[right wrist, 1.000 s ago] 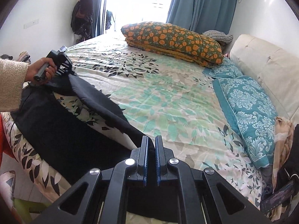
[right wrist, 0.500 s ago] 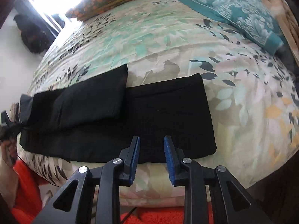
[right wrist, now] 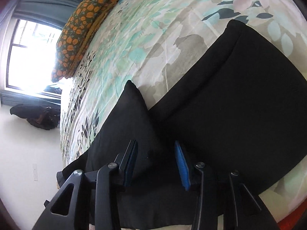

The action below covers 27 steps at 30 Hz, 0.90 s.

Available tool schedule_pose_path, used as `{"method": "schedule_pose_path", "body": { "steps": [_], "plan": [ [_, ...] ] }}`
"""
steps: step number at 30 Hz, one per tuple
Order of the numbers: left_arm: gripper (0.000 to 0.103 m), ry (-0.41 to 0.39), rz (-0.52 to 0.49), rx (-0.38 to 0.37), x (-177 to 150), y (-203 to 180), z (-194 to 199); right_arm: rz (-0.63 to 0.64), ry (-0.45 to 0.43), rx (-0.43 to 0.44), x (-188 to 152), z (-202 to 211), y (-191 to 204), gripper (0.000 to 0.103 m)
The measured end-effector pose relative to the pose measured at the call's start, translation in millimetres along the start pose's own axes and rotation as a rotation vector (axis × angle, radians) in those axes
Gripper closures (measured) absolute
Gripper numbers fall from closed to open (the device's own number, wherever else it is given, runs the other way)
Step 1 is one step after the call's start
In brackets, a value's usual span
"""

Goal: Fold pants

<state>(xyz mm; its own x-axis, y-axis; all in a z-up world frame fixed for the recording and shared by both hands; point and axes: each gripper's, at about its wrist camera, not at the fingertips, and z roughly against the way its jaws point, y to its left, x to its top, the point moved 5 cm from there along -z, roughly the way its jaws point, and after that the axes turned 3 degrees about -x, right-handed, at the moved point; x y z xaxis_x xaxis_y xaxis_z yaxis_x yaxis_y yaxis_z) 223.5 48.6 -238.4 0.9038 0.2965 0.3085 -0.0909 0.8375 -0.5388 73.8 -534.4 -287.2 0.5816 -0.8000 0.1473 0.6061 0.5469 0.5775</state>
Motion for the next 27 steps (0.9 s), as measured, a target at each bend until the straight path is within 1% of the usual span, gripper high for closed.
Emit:
{"method": "schedule_pose_path", "body": {
  "steps": [2,4,6,7,8,11,13,14,16,19,22,24,27],
  "plan": [
    [0.100,-0.004,-0.005,-0.001,-2,-2,4,0.050,-0.027,0.014,2,13,7,0.090],
    [0.100,-0.015,-0.038,-0.011,-9,-13,14,0.147,-0.084,0.017,5,42,21,0.090],
    [0.100,-0.027,-0.096,-0.014,-24,-26,25,0.259,-0.156,-0.033,5,73,28,0.090],
    [0.100,-0.025,-0.115,-0.018,-33,-31,28,0.296,-0.178,-0.074,5,84,25,0.090],
    [0.100,-0.016,-0.122,-0.023,-44,-35,28,0.309,-0.182,-0.112,4,90,17,0.090],
    [0.100,0.032,-0.133,-0.020,-72,-42,18,0.246,-0.135,-0.192,2,87,-20,0.091],
    [0.100,0.075,-0.155,-0.007,-86,-47,5,0.185,-0.117,-0.215,1,85,-43,0.090],
    [0.100,0.090,-0.164,0.003,-91,-49,0,0.171,-0.115,-0.229,2,85,-47,0.090],
    [0.100,0.118,-0.173,0.001,-99,-52,-5,0.174,-0.121,-0.266,5,89,-54,0.091],
    [0.100,0.144,-0.181,-0.022,-105,-61,-9,0.158,-0.145,-0.303,12,97,-65,0.091],
    [0.099,0.153,-0.213,-0.021,-111,-74,-15,0.142,-0.198,-0.330,17,110,-72,0.091],
    [0.099,0.160,-0.227,-0.015,-114,-78,-19,0.128,-0.208,-0.356,18,113,-76,0.091],
    [0.098,0.174,-0.218,-0.024,-115,-77,-21,0.126,-0.223,-0.393,19,115,-77,0.091]
  ]
}}
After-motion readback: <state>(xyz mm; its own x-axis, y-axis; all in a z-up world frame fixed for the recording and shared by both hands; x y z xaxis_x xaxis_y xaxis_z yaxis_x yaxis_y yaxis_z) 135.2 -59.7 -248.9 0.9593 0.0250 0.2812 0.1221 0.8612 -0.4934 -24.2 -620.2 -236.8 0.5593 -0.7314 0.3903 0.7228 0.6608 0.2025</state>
